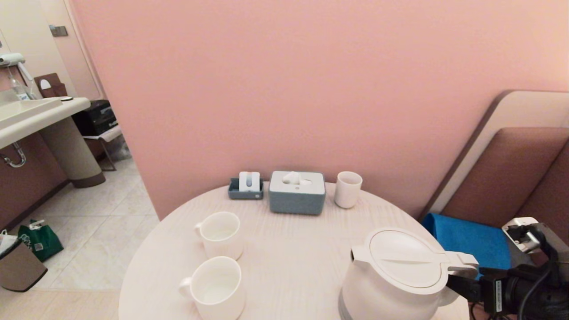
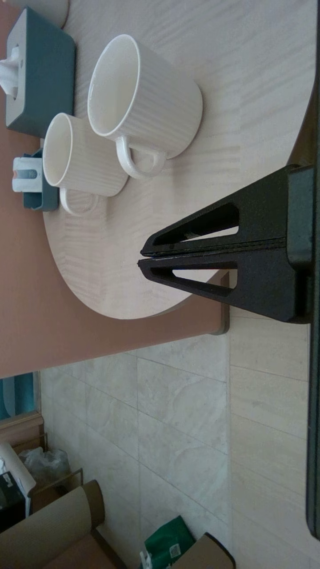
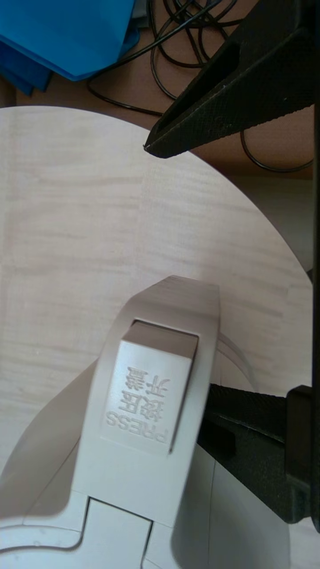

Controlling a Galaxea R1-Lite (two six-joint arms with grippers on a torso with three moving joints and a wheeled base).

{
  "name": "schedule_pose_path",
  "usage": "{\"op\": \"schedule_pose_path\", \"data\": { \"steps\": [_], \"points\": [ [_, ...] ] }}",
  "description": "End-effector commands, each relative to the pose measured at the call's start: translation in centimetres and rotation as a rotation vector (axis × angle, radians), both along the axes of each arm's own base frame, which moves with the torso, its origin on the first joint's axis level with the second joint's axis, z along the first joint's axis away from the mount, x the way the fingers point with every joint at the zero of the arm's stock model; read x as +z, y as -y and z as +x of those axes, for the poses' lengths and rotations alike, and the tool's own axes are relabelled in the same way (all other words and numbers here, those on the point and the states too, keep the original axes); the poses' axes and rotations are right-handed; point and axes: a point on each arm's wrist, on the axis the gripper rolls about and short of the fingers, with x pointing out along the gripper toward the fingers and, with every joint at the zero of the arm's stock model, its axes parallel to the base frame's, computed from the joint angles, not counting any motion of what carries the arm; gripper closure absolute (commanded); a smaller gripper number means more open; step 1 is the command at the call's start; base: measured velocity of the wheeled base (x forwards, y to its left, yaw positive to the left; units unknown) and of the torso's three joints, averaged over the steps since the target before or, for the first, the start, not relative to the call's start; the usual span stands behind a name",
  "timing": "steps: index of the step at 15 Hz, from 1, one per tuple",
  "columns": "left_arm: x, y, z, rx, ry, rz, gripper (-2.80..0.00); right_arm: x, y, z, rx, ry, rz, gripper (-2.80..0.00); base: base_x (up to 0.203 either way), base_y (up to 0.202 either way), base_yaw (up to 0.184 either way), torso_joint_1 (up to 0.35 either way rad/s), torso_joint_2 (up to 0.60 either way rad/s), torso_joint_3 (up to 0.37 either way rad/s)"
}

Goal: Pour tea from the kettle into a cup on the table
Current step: Pick up the kettle

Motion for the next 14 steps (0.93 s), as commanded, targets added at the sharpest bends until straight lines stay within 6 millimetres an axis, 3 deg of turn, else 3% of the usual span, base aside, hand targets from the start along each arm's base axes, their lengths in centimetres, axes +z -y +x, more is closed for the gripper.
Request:
{"op": "schedule_pose_path", "data": {
  "steps": [1,9,14],
  "points": [
    [0.0,0.0,0.0,-0.001,0.001,-0.001,0.0,-0.1,0.0,0.3,0.001,-0.006,0.002,-2.8,0.0,0.0,0.0,0.0,0.0,0.0],
    [0.0,0.0,0.0,-0.001,0.001,-0.001,0.0,-2.1,-0.1,2.1,0.0,0.006,0.002,-2.8,0.0,0.0,0.0,0.0,0.0,0.0],
    [0.0,0.0,0.0,-0.001,0.001,-0.001,0.0,-1.8,-0.1,2.2,-0.001,0.052,0.005,-2.8,0.0,0.0,0.0,0.0,0.0,0.0]
  ]
}}
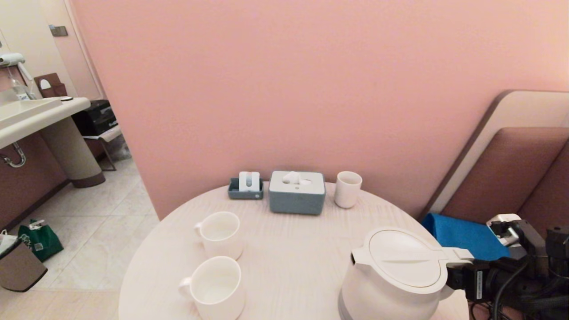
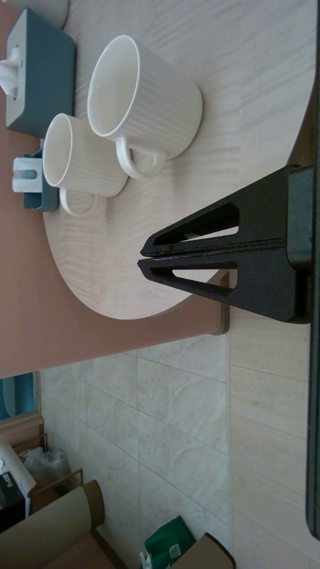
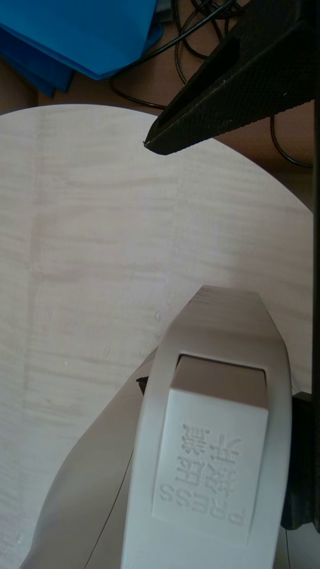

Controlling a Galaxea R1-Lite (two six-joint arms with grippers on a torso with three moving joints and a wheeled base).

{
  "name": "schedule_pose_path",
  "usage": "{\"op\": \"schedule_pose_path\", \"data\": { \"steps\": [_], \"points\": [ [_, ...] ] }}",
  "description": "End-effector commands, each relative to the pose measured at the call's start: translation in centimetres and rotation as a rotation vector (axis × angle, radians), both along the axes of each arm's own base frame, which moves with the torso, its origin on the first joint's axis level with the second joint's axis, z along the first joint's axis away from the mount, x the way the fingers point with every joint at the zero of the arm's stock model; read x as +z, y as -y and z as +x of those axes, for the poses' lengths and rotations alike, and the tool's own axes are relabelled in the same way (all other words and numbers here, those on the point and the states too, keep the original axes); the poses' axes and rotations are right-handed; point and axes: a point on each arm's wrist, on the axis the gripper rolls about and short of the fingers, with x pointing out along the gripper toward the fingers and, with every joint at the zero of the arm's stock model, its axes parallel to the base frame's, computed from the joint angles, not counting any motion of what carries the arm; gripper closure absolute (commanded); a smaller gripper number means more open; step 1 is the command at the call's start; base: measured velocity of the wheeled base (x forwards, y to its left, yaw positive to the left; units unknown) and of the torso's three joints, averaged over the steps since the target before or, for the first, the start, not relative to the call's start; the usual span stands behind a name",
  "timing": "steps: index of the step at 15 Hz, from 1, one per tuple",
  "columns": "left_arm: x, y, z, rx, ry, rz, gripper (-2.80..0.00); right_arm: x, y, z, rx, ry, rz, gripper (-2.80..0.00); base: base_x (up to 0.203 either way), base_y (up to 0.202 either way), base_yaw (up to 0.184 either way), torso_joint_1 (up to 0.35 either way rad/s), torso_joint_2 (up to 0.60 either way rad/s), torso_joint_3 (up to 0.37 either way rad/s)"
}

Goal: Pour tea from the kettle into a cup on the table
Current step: Pick up the kettle

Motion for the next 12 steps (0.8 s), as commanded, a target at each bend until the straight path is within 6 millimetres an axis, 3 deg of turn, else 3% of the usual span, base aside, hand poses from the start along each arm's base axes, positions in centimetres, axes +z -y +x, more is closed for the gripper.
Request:
{"op": "schedule_pose_path", "data": {
  "steps": [1,11,12],
  "points": [
    [0.0,0.0,0.0,-0.001,0.0,0.0,0.0,0.05,-0.01,-0.08,0.001,0.007,0.002,-2.8,0.0,0.0,0.0,0.0,0.0,0.0],
    [0.0,0.0,0.0,0.001,0.001,0.001,0.0,0.71,0.01,-0.55,0.001,0.045,0.007,-2.8,0.0,0.0,0.0,0.0,0.0,0.0],
    [0.0,0.0,0.0,0.001,0.001,0.0,0.0,0.7,0.01,-0.59,0.002,0.045,0.008,0.0,0.0,0.0,0.0,0.0,0.0,0.0]
  ]
}}
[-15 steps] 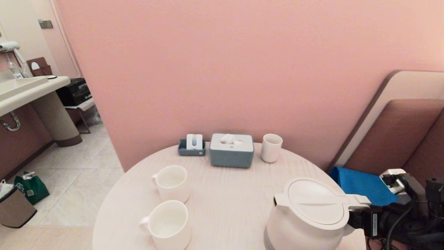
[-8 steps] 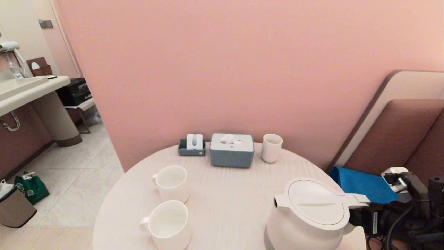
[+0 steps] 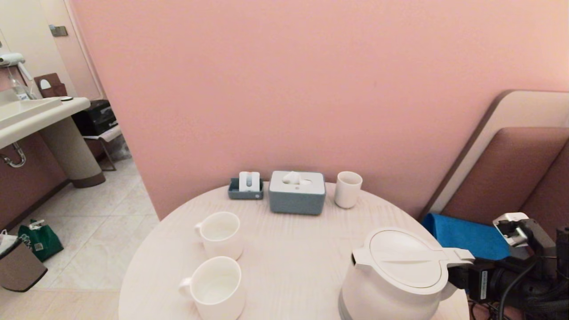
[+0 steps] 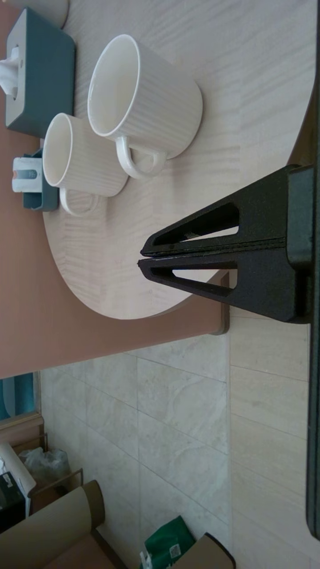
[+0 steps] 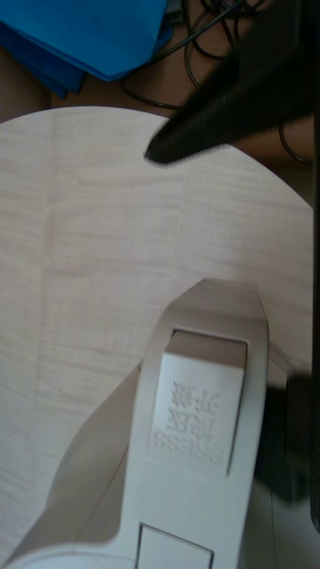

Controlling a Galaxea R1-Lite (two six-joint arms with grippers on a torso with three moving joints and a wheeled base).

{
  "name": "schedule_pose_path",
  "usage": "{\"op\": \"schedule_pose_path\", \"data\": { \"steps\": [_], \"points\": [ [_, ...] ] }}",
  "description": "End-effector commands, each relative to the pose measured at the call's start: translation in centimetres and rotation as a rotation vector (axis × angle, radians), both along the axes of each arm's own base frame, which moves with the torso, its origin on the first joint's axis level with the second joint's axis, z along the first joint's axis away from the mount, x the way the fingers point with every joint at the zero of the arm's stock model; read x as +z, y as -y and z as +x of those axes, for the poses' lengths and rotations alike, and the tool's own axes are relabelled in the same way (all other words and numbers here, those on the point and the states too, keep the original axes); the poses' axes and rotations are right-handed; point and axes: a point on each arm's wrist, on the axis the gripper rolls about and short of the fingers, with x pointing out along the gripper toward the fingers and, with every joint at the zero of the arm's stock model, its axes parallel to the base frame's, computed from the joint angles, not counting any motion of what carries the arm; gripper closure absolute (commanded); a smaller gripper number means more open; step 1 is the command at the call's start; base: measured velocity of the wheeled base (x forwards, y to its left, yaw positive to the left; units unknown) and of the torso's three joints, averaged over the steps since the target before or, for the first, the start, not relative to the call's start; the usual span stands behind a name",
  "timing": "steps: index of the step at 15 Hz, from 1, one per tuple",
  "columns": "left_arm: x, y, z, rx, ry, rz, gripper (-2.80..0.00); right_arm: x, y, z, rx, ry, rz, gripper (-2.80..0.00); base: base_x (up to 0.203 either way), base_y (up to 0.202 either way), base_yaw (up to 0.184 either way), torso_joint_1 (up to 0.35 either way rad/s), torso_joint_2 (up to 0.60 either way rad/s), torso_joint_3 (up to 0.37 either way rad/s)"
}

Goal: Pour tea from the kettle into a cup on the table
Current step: Pick up the kettle

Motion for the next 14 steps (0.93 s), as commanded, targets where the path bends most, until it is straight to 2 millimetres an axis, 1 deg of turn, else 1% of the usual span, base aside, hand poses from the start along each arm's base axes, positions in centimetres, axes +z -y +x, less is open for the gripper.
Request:
{"op": "schedule_pose_path", "data": {
  "steps": [1,5,10,14],
  "points": [
    [0.0,0.0,0.0,0.001,0.0,-0.001,0.0,0.1,0.0,0.0,0.002,0.009,0.001,0.0,0.0,0.0,0.0,0.0,0.0,0.0],
    [0.0,0.0,0.0,0.001,-0.001,0.0,0.0,0.2,-0.2,-0.3,0.015,0.017,0.001,0.0,0.0,0.0,0.0,0.0,0.0,0.0],
    [0.0,0.0,0.0,0.001,0.0,-0.001,0.0,0.3,-1.0,-0.5,0.062,0.019,-0.002,0.0,0.0,0.0,0.0,0.0,0.0,0.0],
    [0.0,0.0,0.0,0.001,0.001,-0.001,0.0,0.8,-1.0,-0.7,0.067,0.05,0.0,0.0,0.0,0.0,0.0,0.0,0.0,0.0]
  ]
}}
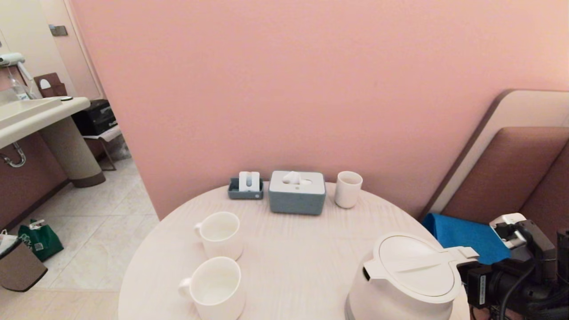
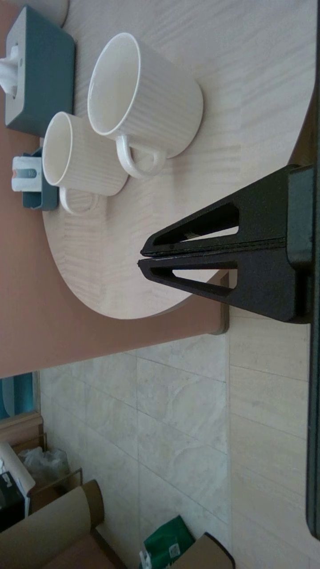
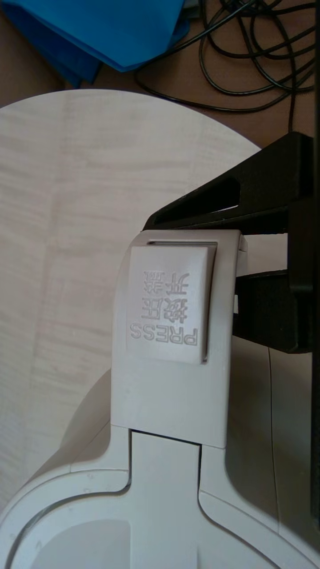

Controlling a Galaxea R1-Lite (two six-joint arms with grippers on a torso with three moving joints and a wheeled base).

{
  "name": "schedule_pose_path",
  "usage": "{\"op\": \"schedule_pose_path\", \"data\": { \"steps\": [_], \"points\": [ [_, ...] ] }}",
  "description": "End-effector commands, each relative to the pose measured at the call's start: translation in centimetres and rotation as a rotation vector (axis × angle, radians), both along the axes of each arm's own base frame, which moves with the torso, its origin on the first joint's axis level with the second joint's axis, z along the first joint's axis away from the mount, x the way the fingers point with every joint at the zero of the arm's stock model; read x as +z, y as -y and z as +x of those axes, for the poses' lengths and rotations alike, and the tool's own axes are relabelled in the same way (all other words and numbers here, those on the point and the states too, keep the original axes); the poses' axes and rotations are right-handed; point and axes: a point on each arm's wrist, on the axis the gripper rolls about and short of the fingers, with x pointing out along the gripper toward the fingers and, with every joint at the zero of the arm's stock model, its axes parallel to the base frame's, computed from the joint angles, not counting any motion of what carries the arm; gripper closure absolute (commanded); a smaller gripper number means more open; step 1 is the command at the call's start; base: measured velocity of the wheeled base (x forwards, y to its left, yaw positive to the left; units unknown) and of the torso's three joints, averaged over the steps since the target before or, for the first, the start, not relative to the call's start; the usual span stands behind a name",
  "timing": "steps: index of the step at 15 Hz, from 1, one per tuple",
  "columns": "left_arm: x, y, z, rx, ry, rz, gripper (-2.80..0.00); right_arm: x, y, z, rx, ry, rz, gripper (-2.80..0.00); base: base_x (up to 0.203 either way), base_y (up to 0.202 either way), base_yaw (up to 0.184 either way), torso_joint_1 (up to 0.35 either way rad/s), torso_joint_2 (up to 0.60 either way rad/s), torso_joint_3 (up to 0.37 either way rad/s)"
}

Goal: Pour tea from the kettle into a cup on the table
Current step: Pick up the kettle

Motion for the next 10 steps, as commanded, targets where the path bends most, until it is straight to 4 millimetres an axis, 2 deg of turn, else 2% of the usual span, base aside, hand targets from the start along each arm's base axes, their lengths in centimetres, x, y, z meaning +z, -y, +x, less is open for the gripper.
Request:
{"op": "schedule_pose_path", "data": {
  "steps": [1,10],
  "points": [
    [0.0,0.0,0.0,0.0,0.0,-0.001,0.0,0.4,0.0,0.0,0.001,0.024,0.005,0.0,0.0,0.0,0.0,0.0,0.0,0.0],
    [0.0,0.0,0.0,0.001,0.001,-0.001,0.0,2.8,-0.2,1.4,-0.063,0.093,0.022,0.0,0.0,0.0,0.0,0.0,0.0,0.0]
  ]
}}
